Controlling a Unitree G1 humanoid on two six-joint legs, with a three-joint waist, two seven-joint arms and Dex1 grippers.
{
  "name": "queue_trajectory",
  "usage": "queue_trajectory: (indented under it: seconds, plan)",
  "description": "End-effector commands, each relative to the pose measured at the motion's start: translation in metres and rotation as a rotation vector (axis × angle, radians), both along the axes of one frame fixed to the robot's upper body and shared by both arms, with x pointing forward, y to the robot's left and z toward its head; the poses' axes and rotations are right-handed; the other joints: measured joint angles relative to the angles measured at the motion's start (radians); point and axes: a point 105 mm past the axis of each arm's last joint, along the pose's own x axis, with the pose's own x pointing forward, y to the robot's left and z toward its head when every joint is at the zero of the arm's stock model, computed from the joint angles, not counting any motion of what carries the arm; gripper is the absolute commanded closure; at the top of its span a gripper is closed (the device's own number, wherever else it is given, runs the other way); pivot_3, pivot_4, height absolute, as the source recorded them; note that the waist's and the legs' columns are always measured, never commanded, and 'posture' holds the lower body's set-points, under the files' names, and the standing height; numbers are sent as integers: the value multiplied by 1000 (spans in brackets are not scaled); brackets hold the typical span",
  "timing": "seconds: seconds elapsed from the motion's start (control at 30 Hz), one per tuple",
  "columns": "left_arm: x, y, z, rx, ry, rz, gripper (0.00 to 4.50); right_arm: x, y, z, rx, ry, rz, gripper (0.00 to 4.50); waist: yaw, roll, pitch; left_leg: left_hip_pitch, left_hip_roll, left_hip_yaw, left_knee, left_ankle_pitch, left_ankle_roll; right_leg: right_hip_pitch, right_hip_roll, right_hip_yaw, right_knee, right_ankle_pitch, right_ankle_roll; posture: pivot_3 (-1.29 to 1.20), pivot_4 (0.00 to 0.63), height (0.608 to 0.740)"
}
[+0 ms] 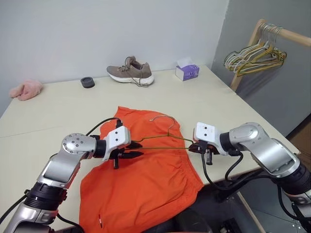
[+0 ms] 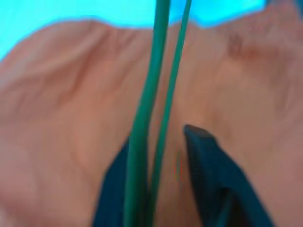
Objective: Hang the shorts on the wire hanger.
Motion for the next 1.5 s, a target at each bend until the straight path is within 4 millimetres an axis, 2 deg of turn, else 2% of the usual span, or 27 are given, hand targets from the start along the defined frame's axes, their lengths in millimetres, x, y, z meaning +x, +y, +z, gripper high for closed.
queue_trajectory:
  seconds: [0.03, 0.23, 0.43, 0.67, 0.77, 0.9, 1.13, 1.27, 1.5]
  plan:
    - [9, 10, 22, -102, -9, 76, 1891, 0, -13, 12, 17, -34, -47, 4500, 0, 0, 0, 0, 0, 0, 0, 0, 0, 0, 0, 0, 0, 0, 0, -339, 0, 740]
    - [18, 36, 23, -126, 34, 179, 76, -16, -36, 3, 43, 37, -173, 4500, -4, 0, 0, 0, 0, 0, 0, 0, 0, 0, 0, -4, 0, 0, 0, -397, 0, 740]
    - [34, 45, 24, -126, -2, 224, 34, -31, -67, -5, 85, 111, -377, 4500, -23, -1, 0, -1, 0, 0, 0, 0, 0, 1, 0, -6, 0, 0, 0, -437, 0, 740]
    - [31, 37, 15, -83, 4, 160, 34, -44, -127, -24, 88, 191, -688, 4500, -62, -2, -1, -2, 0, 0, 0, 0, -1, 1, 0, -5, -1, -2, 1, -462, 0, 740]
    - [31, 34, 15, -78, 4, 142, 34, -51, -138, -33, 62, 219, -733, 4500, -79, -2, -1, -2, 0, 0, -1, 0, -1, 1, 0, -5, -1, -2, 1, -462, 0, 740]
    - [31, 31, 14, -74, 2, 132, 34, -54, -128, -40, 60, 245, -698, 4500, -102, -2, -1, -1, 0, 0, -2, 0, -1, 1, 0, -5, 0, -3, 1, -459, 0, 740]
    - [27, 32, 8, -58, -1, 133, 34, -49, -87, -39, 75, 267, -523, 4500, -123, -2, -1, -1, 0, -1, -4, 0, -1, 1, 0, -5, -1, -4, 2, -439, 0, 740]
    - [23, 44, 1, -29, 3, 168, 34, -40, -57, -23, 115, 208, -409, 4500, -134, -3, -1, 0, -1, -5, -4, 0, -1, 1, 0, -5, 0, -5, 3, -436, 0, 740]
    - [21, 56, -8, -1, 4, 201, 34, -39, -36, -1, 140, 133, -310, 4500, -130, -3, -1, -1, -1, -7, -6, 0, -1, 1, -1, -6, 0, -5, 4, -425, 0, 740]
